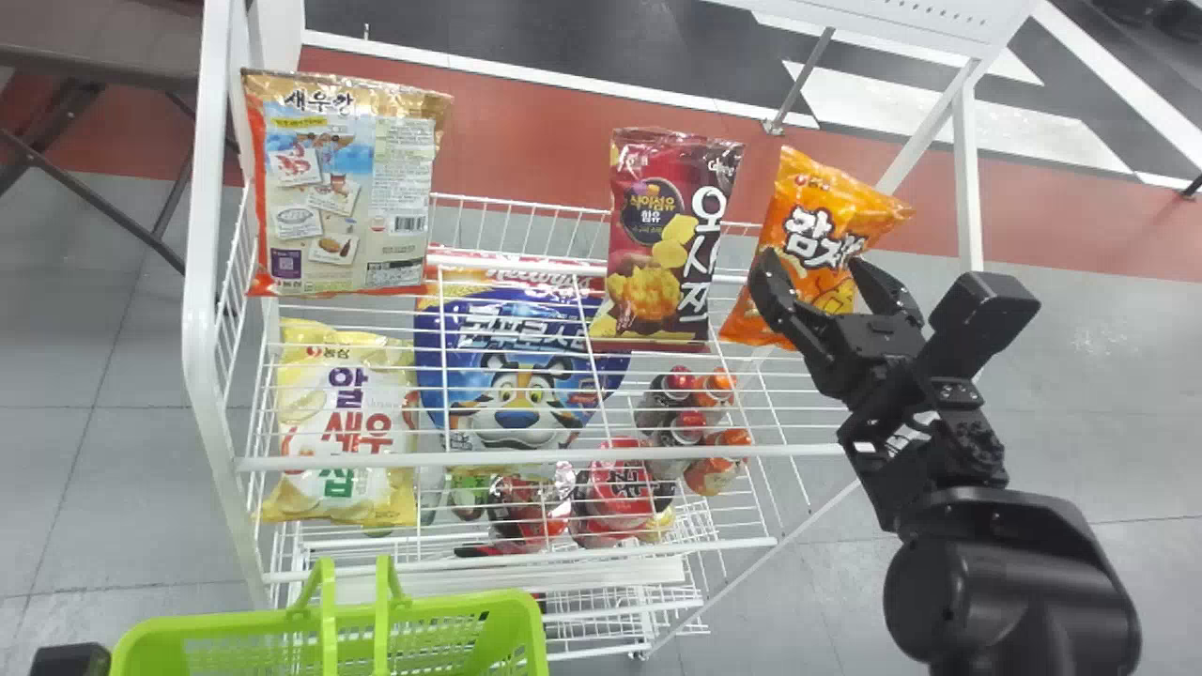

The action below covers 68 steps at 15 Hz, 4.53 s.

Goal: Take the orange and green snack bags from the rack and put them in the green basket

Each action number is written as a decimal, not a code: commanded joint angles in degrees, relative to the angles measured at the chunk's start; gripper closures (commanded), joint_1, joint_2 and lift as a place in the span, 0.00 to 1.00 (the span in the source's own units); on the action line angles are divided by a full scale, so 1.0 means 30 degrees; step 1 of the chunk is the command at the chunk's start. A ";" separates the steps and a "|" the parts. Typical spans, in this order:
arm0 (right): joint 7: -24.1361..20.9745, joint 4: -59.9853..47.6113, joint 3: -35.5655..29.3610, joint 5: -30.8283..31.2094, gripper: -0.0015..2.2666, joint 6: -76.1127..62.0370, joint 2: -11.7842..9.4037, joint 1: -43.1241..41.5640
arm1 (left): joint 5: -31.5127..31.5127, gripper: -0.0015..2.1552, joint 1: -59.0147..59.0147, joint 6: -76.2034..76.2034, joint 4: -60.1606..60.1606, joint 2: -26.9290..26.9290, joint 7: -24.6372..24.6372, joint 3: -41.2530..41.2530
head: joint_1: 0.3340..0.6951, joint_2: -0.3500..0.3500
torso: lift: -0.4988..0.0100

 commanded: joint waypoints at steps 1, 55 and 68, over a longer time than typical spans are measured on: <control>0.0029 0.1817 -0.0164 0.0198 0.04 0.0039 -0.0141 -0.1053 | 0.0032 1.00 -0.0012 0.0018 0.0000 0.0031 -0.0076 0.0001 | 1.00 0.00 | 0.98; 0.1347 -1.0195 -0.2332 -0.5662 0.99 2.2246 0.1294 0.4016 | 0.0149 1.00 0.0193 -0.0099 0.0000 -0.0027 -0.0194 0.0411 | 1.00 0.00 | 0.98; 0.1523 -0.8759 0.5930 -0.4607 0.99 2.5215 0.0825 0.4660 | 0.0149 1.00 0.0193 -0.0099 -0.0030 -0.0027 -0.0281 0.0352 | 1.00 0.05 | 0.98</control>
